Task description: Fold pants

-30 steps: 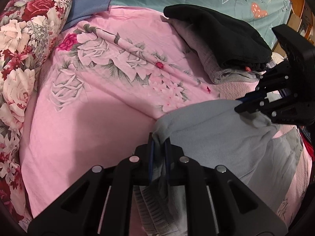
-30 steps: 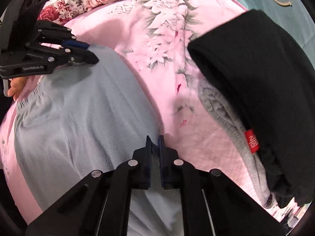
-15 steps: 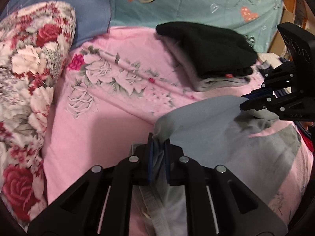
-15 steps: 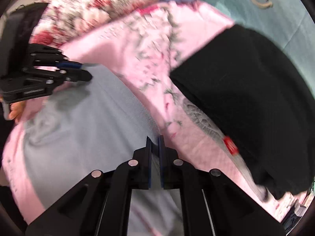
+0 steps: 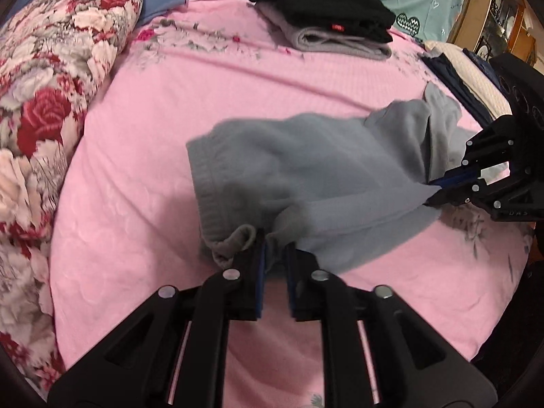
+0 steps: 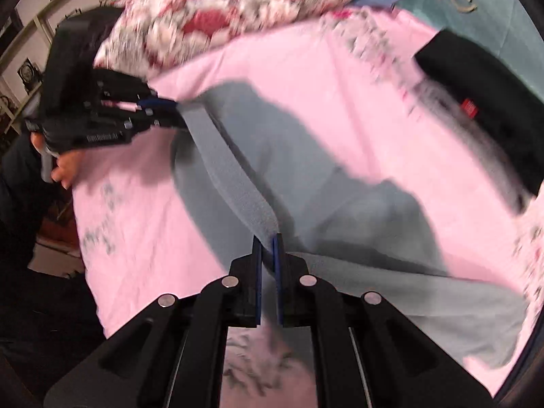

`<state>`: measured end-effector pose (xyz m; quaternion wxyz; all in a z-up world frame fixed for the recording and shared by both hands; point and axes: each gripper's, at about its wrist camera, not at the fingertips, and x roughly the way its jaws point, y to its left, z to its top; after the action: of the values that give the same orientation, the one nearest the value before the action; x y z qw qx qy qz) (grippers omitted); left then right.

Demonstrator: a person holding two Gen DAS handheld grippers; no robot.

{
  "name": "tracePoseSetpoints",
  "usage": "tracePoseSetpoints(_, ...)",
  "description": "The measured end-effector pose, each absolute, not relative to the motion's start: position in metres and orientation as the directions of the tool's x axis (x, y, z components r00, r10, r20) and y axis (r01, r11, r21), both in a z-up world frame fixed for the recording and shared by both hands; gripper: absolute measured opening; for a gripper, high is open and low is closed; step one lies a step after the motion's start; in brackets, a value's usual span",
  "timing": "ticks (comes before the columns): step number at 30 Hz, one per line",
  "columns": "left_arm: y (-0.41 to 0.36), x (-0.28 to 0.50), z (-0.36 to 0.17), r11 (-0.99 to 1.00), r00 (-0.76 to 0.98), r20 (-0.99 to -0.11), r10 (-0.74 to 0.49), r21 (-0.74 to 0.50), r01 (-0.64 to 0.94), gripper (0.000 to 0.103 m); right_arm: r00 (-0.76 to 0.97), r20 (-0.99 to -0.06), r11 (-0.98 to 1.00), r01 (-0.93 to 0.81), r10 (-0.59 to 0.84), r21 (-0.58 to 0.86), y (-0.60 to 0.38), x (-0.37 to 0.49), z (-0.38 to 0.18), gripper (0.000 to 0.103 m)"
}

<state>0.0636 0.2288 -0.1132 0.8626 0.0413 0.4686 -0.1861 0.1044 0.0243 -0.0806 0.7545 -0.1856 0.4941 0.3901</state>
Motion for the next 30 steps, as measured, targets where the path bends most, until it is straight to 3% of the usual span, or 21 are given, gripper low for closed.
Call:
tracePoseSetpoints(2, 0.229, 0.059, -0.112, 0.926, 0.490, -0.824, -0.284, -0.103, 0.363, 0.017, 0.212, -0.893, 0.648, -0.754, 0.396, 0.109, 0.030, 0.102, -0.097, 0.006)
tracePoseSetpoints(4, 0.230, 0.052, -0.103, 0.920, 0.487, -0.821, -0.297, -0.108, 0.377, 0.030, 0.237, -0.886, 0.647, -0.757, 0.398, 0.088, 0.031, 0.099, -0.096, 0.009)
tracePoseSetpoints(6, 0.232, 0.037, -0.089, 0.915, 0.524, -0.799, -0.295, -0.078, 0.396, 0.087, 0.230, -0.890, 0.646, -0.758, 0.395, 0.091, 0.028, 0.094, -0.087, 0.016)
tracePoseSetpoints(7, 0.234, 0.026, -0.081, 0.917, 0.564, -0.777, -0.281, -0.045, 0.396, 0.093, 0.227, -0.884, 0.642, -0.760, 0.408, 0.101, 0.025, 0.091, -0.080, 0.016)
tracePoseSetpoints(10, 0.237, 0.013, -0.061, 0.923, 0.609, -0.737, -0.294, -0.054, 0.381, 0.094, 0.238, -0.844, 0.626, -0.767, 0.481, 0.141, 0.012, 0.083, -0.050, 0.016)
tracePoseSetpoints(14, 0.223, 0.024, -0.043, 0.944, 0.659, -0.685, -0.310, -0.140, 0.298, 0.092, 0.260, -0.845, 0.654, -0.745, 0.467, 0.133, 0.016, 0.096, -0.050, 0.016)
tracePoseSetpoints(16, 0.209, 0.034, -0.045, 0.953, 0.665, -0.687, -0.294, -0.162, 0.255, 0.090, 0.237, -0.858, 0.675, -0.721, 0.455, 0.159, 0.025, 0.108, -0.065, 0.013)
tracePoseSetpoints(17, 0.203, 0.041, -0.052, 0.955, 0.644, -0.706, -0.295, -0.191, 0.228, 0.079, 0.235, -0.865, 0.685, -0.711, 0.442, 0.157, 0.028, 0.112, -0.072, 0.012)
tracePoseSetpoints(18, 0.197, 0.047, -0.061, 0.950, 0.610, -0.728, -0.313, -0.231, 0.212, 0.055, 0.234, -0.873, 0.703, -0.694, 0.427, 0.158, 0.031, 0.116, -0.082, 0.012)
tracePoseSetpoints(19, 0.193, 0.053, -0.069, 0.943, 0.573, -0.749, -0.334, -0.270, 0.196, 0.039, 0.217, -0.879, 0.714, -0.677, 0.424, 0.178, 0.028, 0.118, -0.089, 0.012)
tracePoseSetpoints(20, 0.189, 0.059, -0.082, 0.933, 0.525, -0.772, -0.359, -0.317, 0.171, 0.008, 0.186, -0.884, 0.715, -0.668, 0.429, 0.207, 0.027, 0.117, -0.094, 0.012)
tracePoseSetpoints(21, 0.187, 0.063, -0.094, 0.925, 0.487, -0.789, -0.375, -0.351, 0.145, 0.001, 0.161, -0.885, 0.712, -0.663, 0.438, 0.231, 0.025, 0.116, -0.098, 0.012)
tracePoseSetpoints(25, 0.187, 0.069, -0.120, 0.910, 0.461, -0.794, -0.396, -0.406, 0.083, 0.001, 0.129, -0.882, 0.734, -0.615, 0.453, 0.287, -0.011, 0.112, -0.074, 0.012)
tracePoseSetpoints(26, 0.190, 0.070, -0.122, 0.903, 0.461, -0.788, -0.408, -0.422, 0.079, 0.003, 0.154, -0.880, 0.765, -0.574, 0.450, 0.290, -0.029, 0.119, -0.065, 0.018)
tracePoseSetpoints(29, 0.196, 0.074, -0.130, 0.887, 0.473, -0.770, -0.429, -0.458, 0.058, 0.003, 0.301, -0.875, 0.903, -0.326, 0.380, 0.280, -0.115, 0.158, -0.031, 0.051)
tracePoseSetpoints(30, 0.196, 0.075, -0.131, 0.885, 0.472, -0.769, -0.431, -0.463, 0.053, 0.003, 0.332, -0.878, 0.930, -0.249, 0.344, 0.271, -0.138, 0.171, -0.026, 0.053)
